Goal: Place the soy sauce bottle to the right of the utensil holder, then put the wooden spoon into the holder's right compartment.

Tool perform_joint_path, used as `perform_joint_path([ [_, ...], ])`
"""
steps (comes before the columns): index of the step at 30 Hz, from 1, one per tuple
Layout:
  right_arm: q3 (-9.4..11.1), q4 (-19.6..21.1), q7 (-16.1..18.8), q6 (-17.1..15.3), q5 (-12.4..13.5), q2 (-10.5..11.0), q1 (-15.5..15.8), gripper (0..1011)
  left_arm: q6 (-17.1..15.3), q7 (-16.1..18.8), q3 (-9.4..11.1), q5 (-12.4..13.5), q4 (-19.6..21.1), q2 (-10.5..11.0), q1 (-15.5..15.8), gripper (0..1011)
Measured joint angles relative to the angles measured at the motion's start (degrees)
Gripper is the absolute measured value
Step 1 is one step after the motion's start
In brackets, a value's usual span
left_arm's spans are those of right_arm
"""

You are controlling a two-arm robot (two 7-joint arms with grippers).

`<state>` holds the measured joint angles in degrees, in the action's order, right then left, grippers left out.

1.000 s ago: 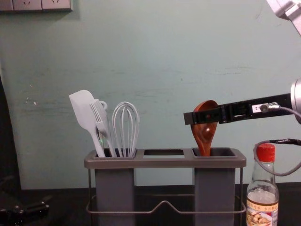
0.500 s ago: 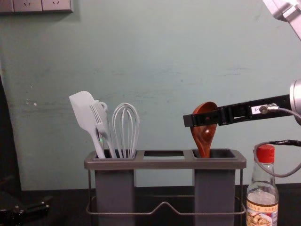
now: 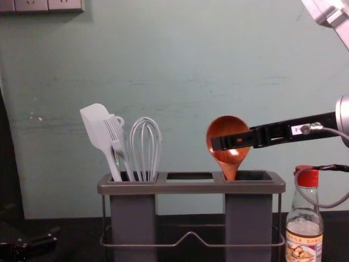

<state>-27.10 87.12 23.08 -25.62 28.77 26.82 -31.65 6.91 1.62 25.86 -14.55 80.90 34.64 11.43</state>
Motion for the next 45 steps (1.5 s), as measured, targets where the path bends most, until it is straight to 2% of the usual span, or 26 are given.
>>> perform_joint_path([
  [31,0.0,-0.1,-0.3,0.7,0.1,-0.1,0.3,1003,0.0,0.0,0.0,0.0,0.0,0.0,0.0,1011],
  [38,1.2,1.7,-3.3,2.3,-0.3,-0.3,2.8,1002,0.0,0.0,0.0,0.0,0.0,0.0,0.0,1012],
  [45,3.7,7.0,-7.0,5.0,-1.7,-0.1,7.8,1003,0.0,0.0,0.0,0.0,0.0,0.0,0.0,1011],
])
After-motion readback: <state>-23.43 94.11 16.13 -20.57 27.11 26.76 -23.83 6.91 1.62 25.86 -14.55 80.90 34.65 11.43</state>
